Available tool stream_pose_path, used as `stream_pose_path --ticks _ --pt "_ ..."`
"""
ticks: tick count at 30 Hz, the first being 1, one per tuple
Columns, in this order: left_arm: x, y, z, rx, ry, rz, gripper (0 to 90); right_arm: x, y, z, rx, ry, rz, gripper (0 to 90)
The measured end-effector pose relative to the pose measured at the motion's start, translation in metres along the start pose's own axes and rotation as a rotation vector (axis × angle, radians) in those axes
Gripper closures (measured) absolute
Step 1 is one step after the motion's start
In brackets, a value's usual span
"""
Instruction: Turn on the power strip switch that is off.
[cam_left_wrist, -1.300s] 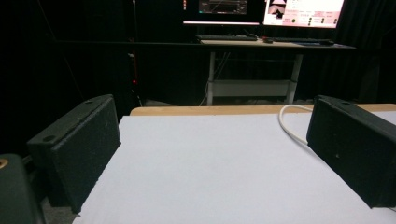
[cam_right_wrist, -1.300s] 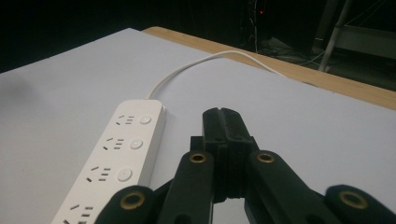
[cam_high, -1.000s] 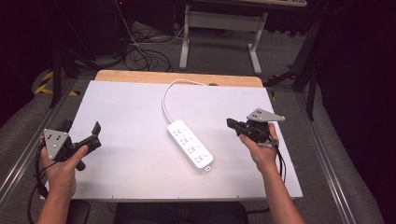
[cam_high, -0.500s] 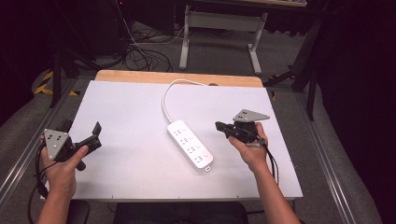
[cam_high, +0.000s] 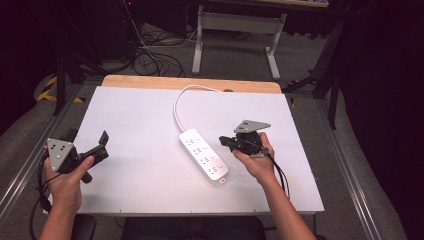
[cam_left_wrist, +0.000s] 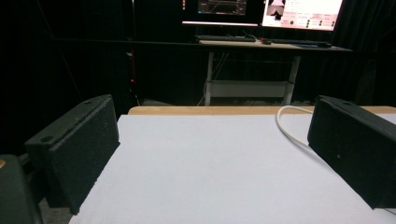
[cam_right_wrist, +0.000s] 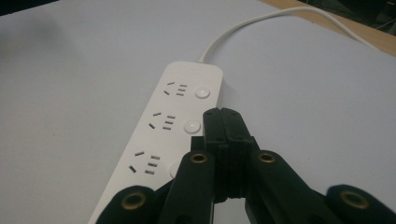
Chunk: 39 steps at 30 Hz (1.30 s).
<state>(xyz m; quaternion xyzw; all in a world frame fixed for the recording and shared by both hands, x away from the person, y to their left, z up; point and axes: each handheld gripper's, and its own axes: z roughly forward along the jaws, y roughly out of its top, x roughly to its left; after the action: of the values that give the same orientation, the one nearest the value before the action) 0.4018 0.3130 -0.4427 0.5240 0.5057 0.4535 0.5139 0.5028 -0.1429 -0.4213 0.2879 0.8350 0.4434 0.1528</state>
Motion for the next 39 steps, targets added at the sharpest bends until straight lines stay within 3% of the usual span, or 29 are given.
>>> stream_pose_path --ticks 20,27,34,39 --pt "-0.002 -0.001 0.001 0.013 -0.02 0.013 3.0 0.013 -0.008 0.024 0.114 0.053 -0.029 90.0" --pt "-0.002 -0.001 0.001 0.013 -0.02 0.009 3.4 0.017 -0.014 0.038 0.168 0.042 -0.038 90.0" --pt "-0.002 -0.001 0.001 0.014 -0.021 0.005 3.4 0.018 -0.015 0.041 0.154 0.047 -0.021 90.0" --pt "-0.002 -0.001 0.001 0.016 -0.022 0.003 3.5 0.021 -0.015 0.041 0.163 0.033 -0.045 90.0"
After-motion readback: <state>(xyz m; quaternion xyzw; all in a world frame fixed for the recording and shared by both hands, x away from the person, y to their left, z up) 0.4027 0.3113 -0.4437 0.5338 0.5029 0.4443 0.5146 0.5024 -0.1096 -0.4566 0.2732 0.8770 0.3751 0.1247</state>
